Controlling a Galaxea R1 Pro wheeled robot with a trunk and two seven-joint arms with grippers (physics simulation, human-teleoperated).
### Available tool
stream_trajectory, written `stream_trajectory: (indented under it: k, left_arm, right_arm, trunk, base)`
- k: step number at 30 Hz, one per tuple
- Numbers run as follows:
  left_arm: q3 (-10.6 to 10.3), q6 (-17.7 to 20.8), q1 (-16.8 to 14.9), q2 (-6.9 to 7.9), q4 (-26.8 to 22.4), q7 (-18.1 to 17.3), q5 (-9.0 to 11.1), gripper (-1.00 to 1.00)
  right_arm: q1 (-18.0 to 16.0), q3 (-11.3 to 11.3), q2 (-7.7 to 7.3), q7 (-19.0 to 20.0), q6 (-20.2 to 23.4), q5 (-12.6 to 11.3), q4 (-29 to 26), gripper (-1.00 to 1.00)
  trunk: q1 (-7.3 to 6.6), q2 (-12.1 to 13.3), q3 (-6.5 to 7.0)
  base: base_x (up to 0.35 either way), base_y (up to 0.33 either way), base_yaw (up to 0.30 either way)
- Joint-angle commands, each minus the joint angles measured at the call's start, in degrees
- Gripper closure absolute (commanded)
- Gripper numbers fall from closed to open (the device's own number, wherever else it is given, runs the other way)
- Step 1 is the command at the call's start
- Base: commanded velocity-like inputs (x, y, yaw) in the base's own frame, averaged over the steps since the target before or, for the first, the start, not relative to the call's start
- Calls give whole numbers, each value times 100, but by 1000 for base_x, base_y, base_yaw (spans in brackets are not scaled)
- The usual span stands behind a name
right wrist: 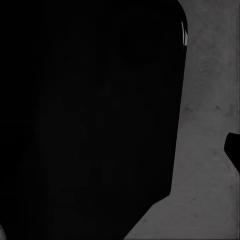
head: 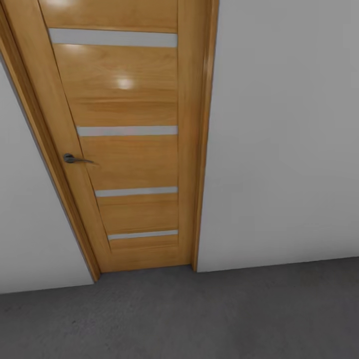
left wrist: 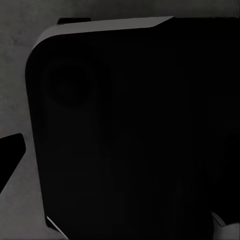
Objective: Move the two storage containers from the living room to the garage. In the garage, place one container on the floor and stack the other container on top of it (either order is fine).
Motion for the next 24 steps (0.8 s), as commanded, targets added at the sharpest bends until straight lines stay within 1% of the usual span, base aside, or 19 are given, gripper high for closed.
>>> stream_trajectory:
  k: [1,6,9,20,24]
  left_arm:
    - [0,-21,-4,0,6,-3,-5,-100]
    - [0,-23,-4,0,6,-3,-2,-100]
    - [0,-23,-4,0,6,-3,-1,-100]
    - [0,-24,-4,0,6,-3,-4,-100]
    - [0,-24,-4,0,6,-3,-3,-100]
  right_arm:
    - [-1,2,1,-5,0,-1,-2,-100]
    - [-1,2,-2,-3,3,-1,0,-100]
    - [-1,18,-7,13,2,23,4,-100]
    - [-1,48,-17,37,-34,62,7,-100]
    - [-1,52,-15,50,-37,66,7,-100]
  trunk:
    - [2,-2,-11]
    - [2,-2,-40]
    - [2,-2,-49]
    - [2,-2,-56]
    - [2,-2,-56]
  base:
    - [276,-244,183]
    - [276,-243,183]
    - [276,-241,97]
    - [275,-238,19]
    - [277,-122,1]
